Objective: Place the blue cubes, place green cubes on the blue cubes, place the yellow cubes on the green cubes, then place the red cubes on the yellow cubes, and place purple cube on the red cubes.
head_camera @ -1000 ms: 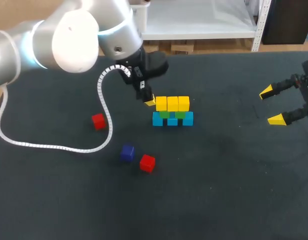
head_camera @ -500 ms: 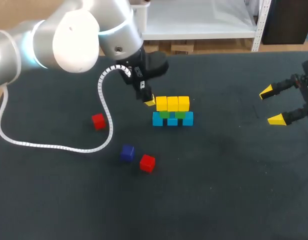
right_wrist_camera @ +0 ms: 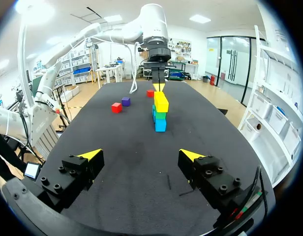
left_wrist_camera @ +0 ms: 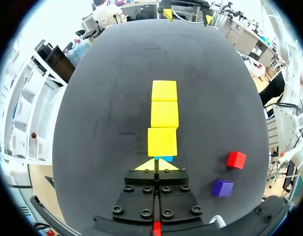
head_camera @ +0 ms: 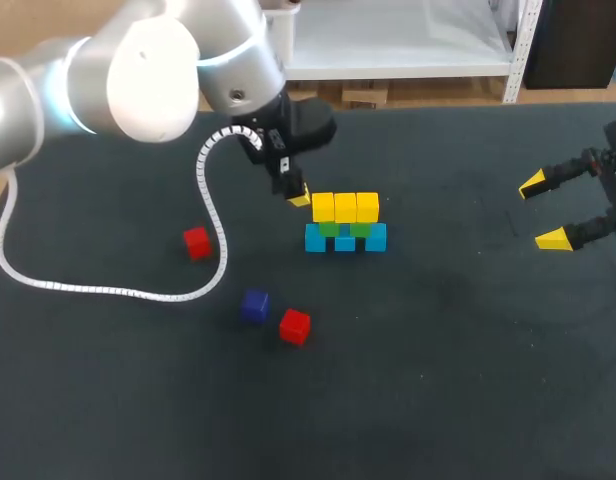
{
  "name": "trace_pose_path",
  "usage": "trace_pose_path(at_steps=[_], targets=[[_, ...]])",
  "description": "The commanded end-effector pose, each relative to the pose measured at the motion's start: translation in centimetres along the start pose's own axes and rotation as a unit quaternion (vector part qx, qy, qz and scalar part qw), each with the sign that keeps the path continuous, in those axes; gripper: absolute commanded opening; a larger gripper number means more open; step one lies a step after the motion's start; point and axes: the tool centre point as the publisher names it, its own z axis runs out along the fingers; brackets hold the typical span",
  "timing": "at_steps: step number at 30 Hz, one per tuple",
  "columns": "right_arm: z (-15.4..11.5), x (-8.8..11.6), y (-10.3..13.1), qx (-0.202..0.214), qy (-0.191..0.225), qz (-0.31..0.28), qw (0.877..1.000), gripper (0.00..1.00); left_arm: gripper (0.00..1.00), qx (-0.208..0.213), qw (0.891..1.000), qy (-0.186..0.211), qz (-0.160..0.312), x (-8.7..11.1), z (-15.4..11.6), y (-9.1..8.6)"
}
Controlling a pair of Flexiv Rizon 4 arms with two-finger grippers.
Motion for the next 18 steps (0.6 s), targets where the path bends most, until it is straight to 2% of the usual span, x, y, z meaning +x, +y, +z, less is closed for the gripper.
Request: trace_pose_path(at_steps=[1,18], targets=[[0.05,0.05,-0.07,0.0,-0.001,-0.001,1.0,1.0,0.0,0.004,1.0,0.0,0.002,-0.07,0.05,0.23],[0.05,0.05,-0.07,0.0,-0.001,-0.001,1.0,1.0,0.0,0.005,1.0,-0.002,0.003,-0.04,0.05,0.28]])
